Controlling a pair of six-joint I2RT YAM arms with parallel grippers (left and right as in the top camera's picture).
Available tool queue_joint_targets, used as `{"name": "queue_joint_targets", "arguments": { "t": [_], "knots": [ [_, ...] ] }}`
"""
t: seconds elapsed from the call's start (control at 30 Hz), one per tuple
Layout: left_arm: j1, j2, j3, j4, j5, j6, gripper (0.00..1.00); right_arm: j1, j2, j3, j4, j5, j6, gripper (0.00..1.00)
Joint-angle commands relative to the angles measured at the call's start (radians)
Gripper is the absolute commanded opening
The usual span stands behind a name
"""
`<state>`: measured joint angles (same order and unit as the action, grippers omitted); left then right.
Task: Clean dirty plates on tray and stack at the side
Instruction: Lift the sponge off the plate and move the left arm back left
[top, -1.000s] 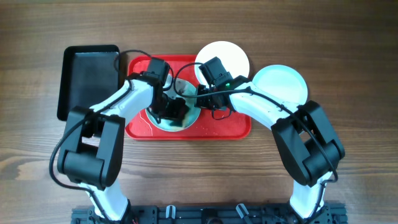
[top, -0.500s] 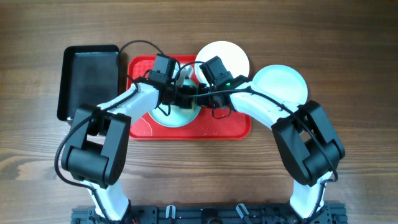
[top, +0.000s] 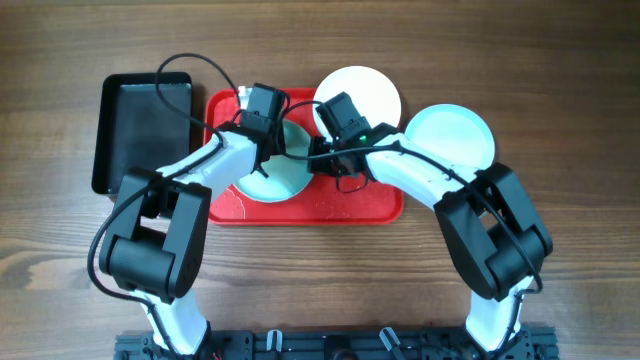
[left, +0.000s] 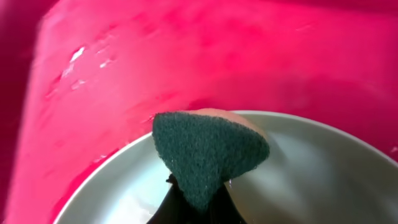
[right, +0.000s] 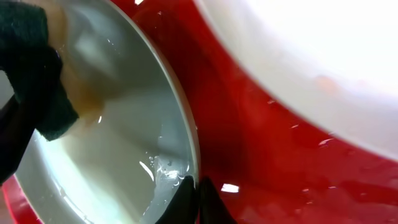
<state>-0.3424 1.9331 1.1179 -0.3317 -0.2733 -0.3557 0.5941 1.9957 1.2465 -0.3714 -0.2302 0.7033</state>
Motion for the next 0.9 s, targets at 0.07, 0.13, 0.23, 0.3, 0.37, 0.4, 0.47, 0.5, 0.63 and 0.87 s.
{"name": "queue_joint_targets", "arguments": {
  "t": [0.07, 0.13, 0.23, 0.3, 0.37, 0.4, 0.47, 0.5, 0.63, 0.87],
  "knots": [
    [0.047, 0.018, 0.061, -0.282, -0.079, -0.127, 0.04, 0.0, 0.015, 0.006, -0.019, -0.007, -0.004, 0.04],
    [0.05, 0.003, 0.136, -0.393, -0.045, -0.127, 0.04, 0.0, 0.015, 0.006, -0.02, -0.007, -0.004, 0.04],
    [0.064, -0.016, 0.262, -0.524, 0.0, -0.124, 0.04, 0.0, 0.015, 0.006, -0.025, -0.007, -0.004, 0.04],
    [0.092, -0.026, 0.387, -0.619, 0.063, -0.124, 0.04, 0.0, 0.015, 0.006, -0.03, -0.007, -0.005, 0.04],
    [0.116, -0.027, 0.466, -0.667, 0.114, -0.123, 0.04, 0.0, 0.015, 0.006, -0.029, -0.007, -0.013, 0.04],
    [0.13, -0.027, 0.495, -0.681, 0.134, -0.123, 0.04, 0.0, 0.015, 0.006, -0.029, -0.007, -0.013, 0.04],
    [0.153, -0.027, 0.524, -0.691, 0.151, -0.123, 0.04, 0.0, 0.015, 0.006, -0.021, -0.007, -0.021, 0.04],
    [0.164, -0.027, 0.526, -0.69, 0.151, -0.123, 0.04, 0.0, 0.015, 0.006, -0.014, -0.006, -0.023, 0.04],
    [0.207, -0.026, 0.523, -0.707, 0.151, -0.123, 0.04, 0.002, 0.029, 0.006, 0.025, -0.006, -0.045, 0.04],
    [0.252, -0.026, 0.522, -0.71, 0.151, -0.123, 0.04, 0.002, 0.084, 0.006, 0.08, -0.055, -0.023, 0.08]
  ]
}}
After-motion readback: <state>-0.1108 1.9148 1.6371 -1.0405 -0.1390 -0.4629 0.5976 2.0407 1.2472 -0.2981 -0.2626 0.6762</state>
